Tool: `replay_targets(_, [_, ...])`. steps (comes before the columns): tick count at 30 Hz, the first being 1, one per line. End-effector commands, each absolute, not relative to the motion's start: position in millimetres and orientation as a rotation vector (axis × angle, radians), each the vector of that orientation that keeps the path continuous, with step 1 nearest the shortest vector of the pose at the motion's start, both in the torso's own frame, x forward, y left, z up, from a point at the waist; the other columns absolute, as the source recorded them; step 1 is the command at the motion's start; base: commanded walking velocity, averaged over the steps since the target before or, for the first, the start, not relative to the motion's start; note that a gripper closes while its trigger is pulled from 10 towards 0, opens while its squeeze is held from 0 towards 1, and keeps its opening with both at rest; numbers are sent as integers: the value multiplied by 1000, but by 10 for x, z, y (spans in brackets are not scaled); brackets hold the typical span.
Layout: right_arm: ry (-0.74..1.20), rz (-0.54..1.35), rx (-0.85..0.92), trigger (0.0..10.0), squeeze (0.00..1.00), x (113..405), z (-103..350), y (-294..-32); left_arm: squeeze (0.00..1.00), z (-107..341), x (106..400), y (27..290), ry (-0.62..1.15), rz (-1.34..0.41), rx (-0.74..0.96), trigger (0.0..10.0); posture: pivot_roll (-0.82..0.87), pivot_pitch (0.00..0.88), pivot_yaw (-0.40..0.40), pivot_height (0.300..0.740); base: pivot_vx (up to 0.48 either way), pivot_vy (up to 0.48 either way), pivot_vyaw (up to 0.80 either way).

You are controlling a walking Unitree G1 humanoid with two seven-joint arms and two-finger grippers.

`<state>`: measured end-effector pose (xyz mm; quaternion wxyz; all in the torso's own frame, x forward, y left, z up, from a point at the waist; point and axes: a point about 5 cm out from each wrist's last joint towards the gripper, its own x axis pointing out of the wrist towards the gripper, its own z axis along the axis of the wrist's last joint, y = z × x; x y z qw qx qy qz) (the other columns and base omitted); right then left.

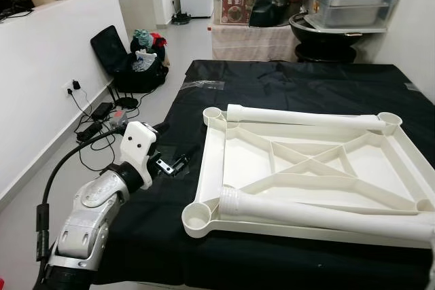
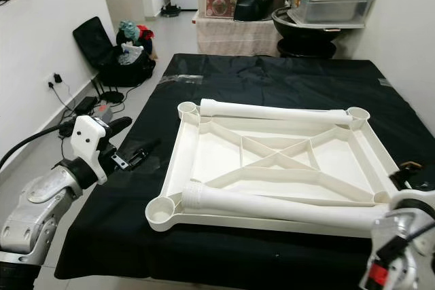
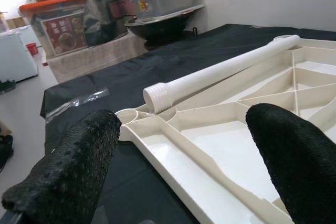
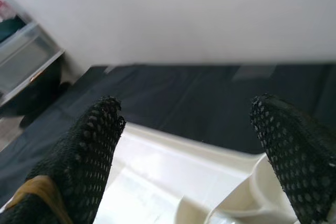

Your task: Building children table

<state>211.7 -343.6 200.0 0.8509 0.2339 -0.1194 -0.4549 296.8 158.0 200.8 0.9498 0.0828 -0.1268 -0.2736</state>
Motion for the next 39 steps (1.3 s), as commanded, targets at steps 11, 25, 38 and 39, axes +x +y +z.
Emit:
replay_targets(11, [-136, -857, 835, 10000, 0, 2160, 1834, -3465, 0, 1915, 2984, 1552, -229, -565, 171, 10000, -31, 0, -8, 740, 0, 0, 0])
replay_targets(25, [-82, -882, 874, 10000, 0, 2104, 1823, -3429, 0, 1888, 2970, 1547, -221, -559, 166, 10000, -42, 0, -14, 740, 0, 0, 0])
replay_targets(38, [10, -931, 746, 10000, 0, 1878, 1869, -3543, 0, 1847, 2937, 1541, -212, -554, 159, 10000, -76, 0, -21, 740, 0, 0, 0])
replay_targets(39, [36, -935, 766, 10000, 0, 1815, 1841, -3528, 0, 1833, 2935, 1538, -209, -555, 157, 10000, -86, 0, -22, 740, 0, 0, 0])
